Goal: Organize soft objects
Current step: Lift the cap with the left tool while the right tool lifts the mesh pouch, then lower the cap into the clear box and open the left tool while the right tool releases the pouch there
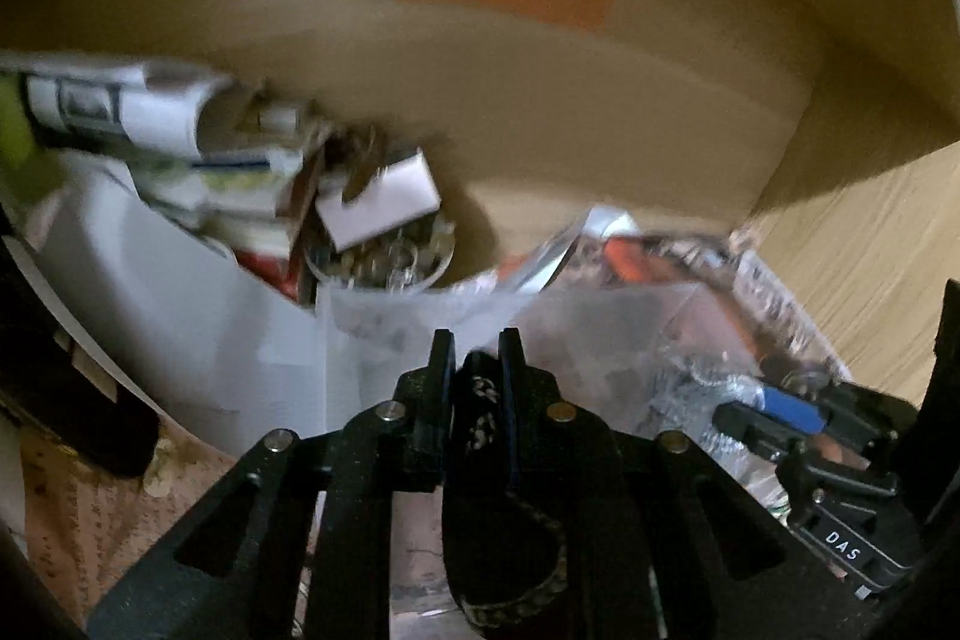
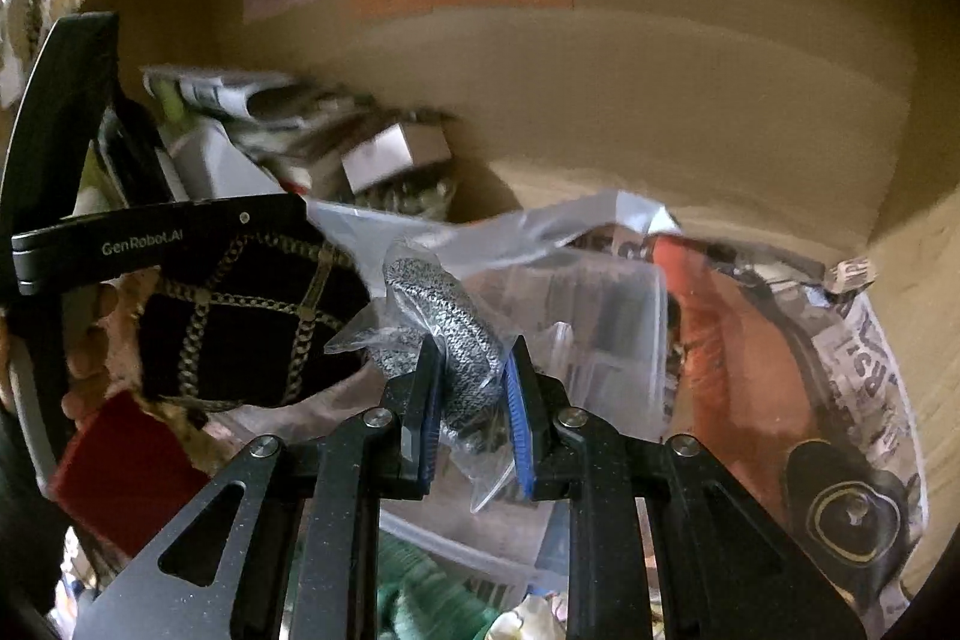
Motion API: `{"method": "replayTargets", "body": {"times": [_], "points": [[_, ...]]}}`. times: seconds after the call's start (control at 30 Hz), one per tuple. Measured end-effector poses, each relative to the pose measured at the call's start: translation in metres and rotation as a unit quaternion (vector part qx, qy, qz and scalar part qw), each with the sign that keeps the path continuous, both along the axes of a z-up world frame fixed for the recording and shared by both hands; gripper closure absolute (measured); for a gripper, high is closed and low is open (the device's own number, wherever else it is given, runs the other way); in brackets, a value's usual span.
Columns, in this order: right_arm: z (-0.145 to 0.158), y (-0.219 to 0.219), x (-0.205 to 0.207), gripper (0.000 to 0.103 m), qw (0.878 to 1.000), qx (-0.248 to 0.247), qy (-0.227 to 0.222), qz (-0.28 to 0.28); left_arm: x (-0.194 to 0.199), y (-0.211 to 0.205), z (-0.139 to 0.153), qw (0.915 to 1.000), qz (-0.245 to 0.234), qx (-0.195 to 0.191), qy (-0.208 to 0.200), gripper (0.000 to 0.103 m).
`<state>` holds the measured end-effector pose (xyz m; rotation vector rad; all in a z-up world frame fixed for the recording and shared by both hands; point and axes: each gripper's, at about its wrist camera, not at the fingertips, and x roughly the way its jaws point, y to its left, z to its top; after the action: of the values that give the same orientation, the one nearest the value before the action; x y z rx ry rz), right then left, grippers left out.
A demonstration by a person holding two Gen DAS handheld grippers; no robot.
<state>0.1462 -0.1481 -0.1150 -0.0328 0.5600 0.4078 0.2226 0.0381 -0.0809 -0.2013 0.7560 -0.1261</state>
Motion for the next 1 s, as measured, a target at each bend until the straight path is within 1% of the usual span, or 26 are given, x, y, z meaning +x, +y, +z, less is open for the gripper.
{"method": "replayTargets", "body": {"times": [0.07, 0.13, 0.2, 0.23, 0.27, 0.3, 0.33, 0.43, 0.47, 0.6, 0.67, 0.73, 0.87, 1.0], "points": [[-0.005, 0.002, 0.006, 0.084, 1.0, -0.005, 0.012, 0.002, 0.003, 0.0, -0.008, 0.9998, -0.005, -0.003, 0.02, 0.089], [-0.009, 0.004, 0.01, 0.082, 1.0, -0.011, 0.025, 0.004, 0.004, 0.001, -0.012, 0.9995, -0.006, -0.006, 0.032, 0.082], [-0.012, 0.006, 0.013, 0.082, 0.999, -0.016, 0.031, 0.0, 0.001, 0.003, -0.01, 0.9995, -0.005, -0.01, 0.029, 0.064], [-0.012, 0.005, 0.013, 0.081, 0.999, -0.015, 0.034, 0.002, -0.002, 0.003, -0.007, 0.9997, -0.003, -0.008, 0.023, 0.058], [-0.012, 0.006, 0.013, 0.081, 0.999, -0.014, 0.035, 0.002, -0.005, 0.003, -0.004, 0.9999, -0.001, -0.006, 0.015, 0.048], [-0.01, 0.005, 0.012, 0.08, 0.999, -0.014, 0.034, 0.001, -0.011, 0.004, 0.002, 1.0, 0.001, -0.003, 0.002, 0.044], [-0.009, 0.005, 0.011, 0.078, 0.999, -0.013, 0.031, 0.0, -0.014, 0.003, 0.007, 1.0, 0.001, 0.0, -0.006, 0.043], [-0.002, 0.002, 0.004, 0.068, 1.0, -0.005, 0.016, -0.003, -0.025, 0.001, 0.021, 0.9997, -0.005, 0.009, -0.024, 0.041], [0.001, 0.001, 0.001, 0.064, 1.0, -0.003, 0.01, -0.004, -0.03, 0.001, 0.025, 0.9994, -0.005, 0.012, -0.031, 0.038], [0.012, -0.004, -0.016, 0.059, 1.0, 0.002, -0.016, -0.006, -0.053, -0.003, 0.04, 0.998, -0.006, 0.026, -0.057, 0.033], [0.018, -0.008, -0.027, 0.049, 0.999, 0.008, -0.03, -0.008, -0.064, -0.004, 0.043, 0.9974, -0.01, 0.029, -0.066, 0.03], [0.022, -0.013, -0.041, 0.044, 0.999, 0.014, -0.044, -0.011, -0.075, -0.007, 0.045, 0.9968, -0.015, 0.032, -0.072, 0.028], [0.025, -0.021, -0.063, 0.04, 0.998, 0.009, -0.063, -0.021, -0.094, -0.011, 0.044, 0.9963, -0.019, 0.037, -0.076, 0.023], [0.019, -0.03, -0.077, 0.039, 0.997, 0.005, -0.063, -0.034, -0.109, -0.013, 0.033, 0.997, -0.021, 0.036, -0.065, 0.023]]}}
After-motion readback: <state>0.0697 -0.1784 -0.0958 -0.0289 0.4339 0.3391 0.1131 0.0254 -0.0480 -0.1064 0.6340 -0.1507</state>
